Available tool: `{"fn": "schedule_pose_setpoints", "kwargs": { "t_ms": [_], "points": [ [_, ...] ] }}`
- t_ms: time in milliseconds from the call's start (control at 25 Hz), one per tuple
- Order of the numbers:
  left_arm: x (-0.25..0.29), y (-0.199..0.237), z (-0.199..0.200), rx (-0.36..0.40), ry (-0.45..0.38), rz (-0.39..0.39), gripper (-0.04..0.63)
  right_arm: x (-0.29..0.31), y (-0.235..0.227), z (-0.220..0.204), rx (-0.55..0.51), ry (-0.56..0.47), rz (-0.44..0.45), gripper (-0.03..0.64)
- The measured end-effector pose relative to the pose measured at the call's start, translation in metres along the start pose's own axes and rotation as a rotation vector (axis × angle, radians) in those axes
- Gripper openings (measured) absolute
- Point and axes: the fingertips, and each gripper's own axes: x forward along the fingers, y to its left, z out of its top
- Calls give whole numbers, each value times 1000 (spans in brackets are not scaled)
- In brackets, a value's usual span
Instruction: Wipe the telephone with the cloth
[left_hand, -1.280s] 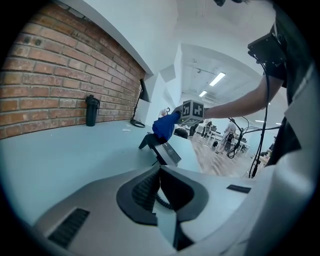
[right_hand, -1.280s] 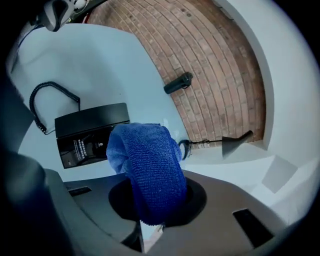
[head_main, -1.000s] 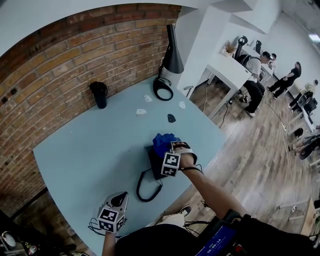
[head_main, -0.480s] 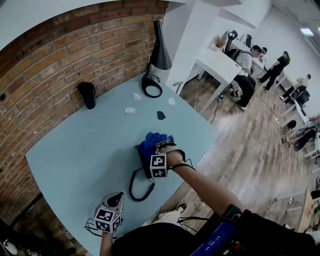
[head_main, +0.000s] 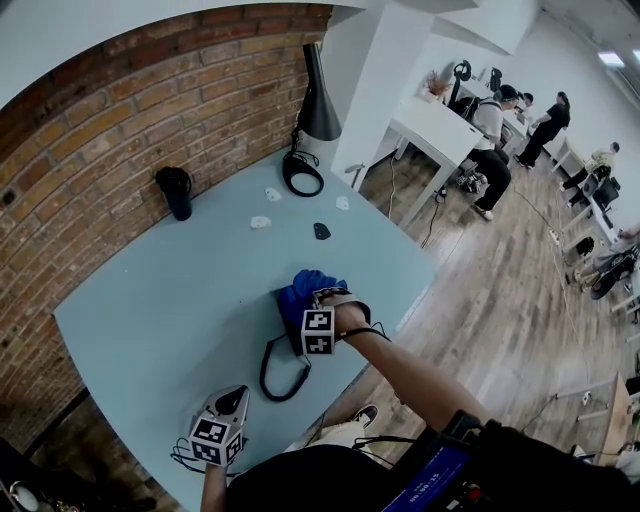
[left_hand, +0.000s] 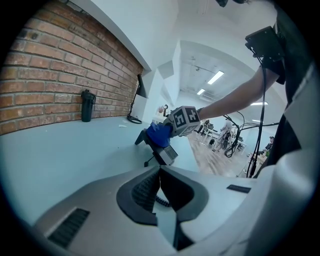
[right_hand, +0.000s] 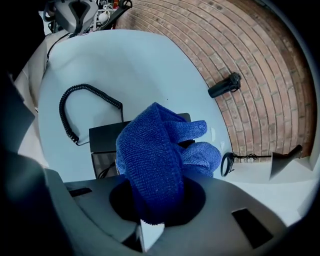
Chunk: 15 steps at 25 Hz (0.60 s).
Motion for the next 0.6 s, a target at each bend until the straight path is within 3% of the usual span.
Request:
{"fn": "schedule_pose_setpoints", "kwargs": {
  "t_ms": [600],
  "points": [
    [-1, -6, 2, 20, -3, -6, 6, -3, 32, 6, 35, -22, 34, 50]
  ]
}}
